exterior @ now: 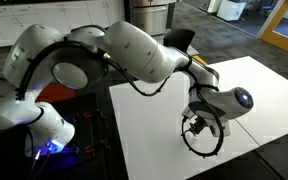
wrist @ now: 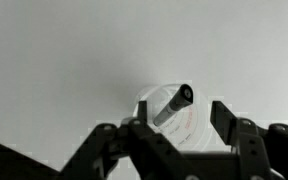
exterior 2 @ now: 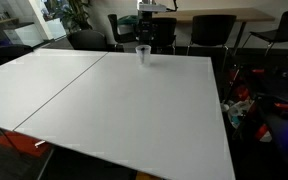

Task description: Move the cup to the right, put the marker in the cup and then remove it and put it back on the table

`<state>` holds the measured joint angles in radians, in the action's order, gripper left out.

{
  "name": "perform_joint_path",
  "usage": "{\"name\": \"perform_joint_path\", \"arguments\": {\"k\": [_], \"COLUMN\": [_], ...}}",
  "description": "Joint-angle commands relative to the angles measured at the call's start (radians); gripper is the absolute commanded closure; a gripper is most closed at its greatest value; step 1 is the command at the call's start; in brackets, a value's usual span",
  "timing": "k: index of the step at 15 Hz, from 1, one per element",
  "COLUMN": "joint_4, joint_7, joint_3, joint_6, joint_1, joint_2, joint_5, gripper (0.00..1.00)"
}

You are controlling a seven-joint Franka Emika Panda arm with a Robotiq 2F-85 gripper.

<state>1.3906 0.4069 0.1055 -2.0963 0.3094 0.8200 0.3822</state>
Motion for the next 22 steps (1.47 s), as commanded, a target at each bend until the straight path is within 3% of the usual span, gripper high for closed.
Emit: {"name": "perform_joint_path", "arguments": {"k": [1, 8, 18, 22], "joint_4": [-0.036, -0.071, -0.081, -0.078], "joint_7": [0.064, 0.160, 0.205, 0.235], "joint_3": [0.026, 0.044, 0.043, 0.040], "joint_6": [-0.021, -0.065, -0.054, -0.041], "joint_1": [-0.023, -0.021, -0.023, -0.020], "joint_2": [0.032, 0.070, 0.080, 0.081], "joint_5": [0.003, 0.010, 0.009, 0.011], "gripper": [0.35, 0.51, 0.61, 0.59]}}
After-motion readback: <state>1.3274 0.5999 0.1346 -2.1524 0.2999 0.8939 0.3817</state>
